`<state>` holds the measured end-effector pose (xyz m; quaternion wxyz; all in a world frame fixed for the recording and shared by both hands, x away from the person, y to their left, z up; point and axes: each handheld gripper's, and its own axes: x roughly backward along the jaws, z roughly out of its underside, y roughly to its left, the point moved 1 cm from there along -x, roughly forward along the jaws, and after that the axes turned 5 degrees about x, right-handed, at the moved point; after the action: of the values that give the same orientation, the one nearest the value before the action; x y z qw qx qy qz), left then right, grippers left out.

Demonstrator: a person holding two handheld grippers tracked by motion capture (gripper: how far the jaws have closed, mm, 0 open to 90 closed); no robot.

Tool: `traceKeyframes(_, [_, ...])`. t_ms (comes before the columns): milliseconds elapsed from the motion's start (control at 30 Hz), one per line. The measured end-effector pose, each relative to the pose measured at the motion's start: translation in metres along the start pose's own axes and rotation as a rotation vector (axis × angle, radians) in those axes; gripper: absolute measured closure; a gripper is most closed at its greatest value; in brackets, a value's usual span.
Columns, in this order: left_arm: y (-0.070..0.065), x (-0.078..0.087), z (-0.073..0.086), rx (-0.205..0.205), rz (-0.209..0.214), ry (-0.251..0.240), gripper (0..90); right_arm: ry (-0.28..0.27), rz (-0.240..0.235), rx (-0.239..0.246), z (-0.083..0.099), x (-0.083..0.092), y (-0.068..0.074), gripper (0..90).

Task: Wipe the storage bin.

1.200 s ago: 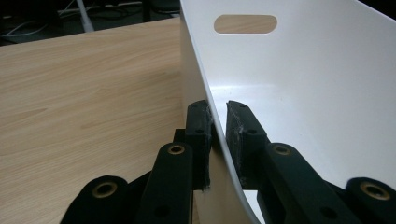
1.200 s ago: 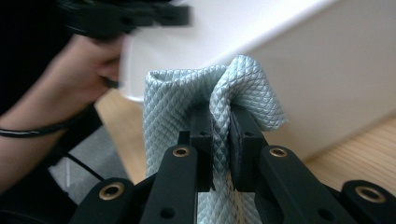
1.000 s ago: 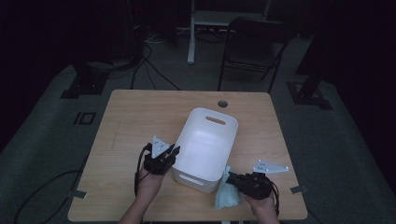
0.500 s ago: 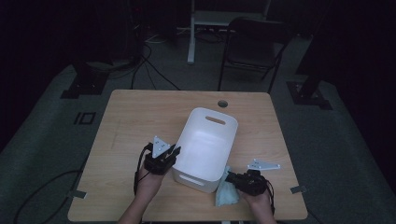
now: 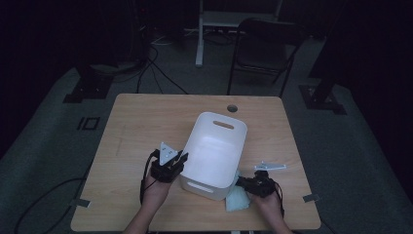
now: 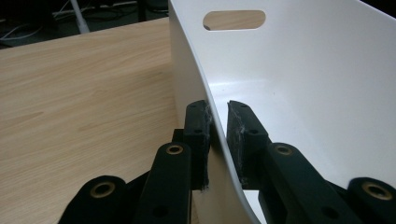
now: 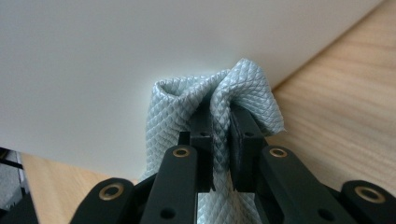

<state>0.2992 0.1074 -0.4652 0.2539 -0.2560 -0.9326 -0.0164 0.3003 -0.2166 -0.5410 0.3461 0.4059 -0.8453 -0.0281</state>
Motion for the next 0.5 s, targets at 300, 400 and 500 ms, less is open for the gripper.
traceKeyframes(300, [-0.002,0.000,0.000,-0.014,-0.003,0.001,78.8,-0.214,-0.100,0.041,-0.033,0.044,0.020,81.9])
traceKeyframes(400, [-0.002,-0.001,0.000,-0.013,0.010,0.002,78.8,-0.228,-0.076,0.073,-0.040,0.050,0.024,81.9])
traceKeyframes(500, [-0.003,-0.001,-0.001,-0.027,0.014,0.007,78.7,-0.228,-0.074,0.067,-0.038,0.046,0.020,81.9])
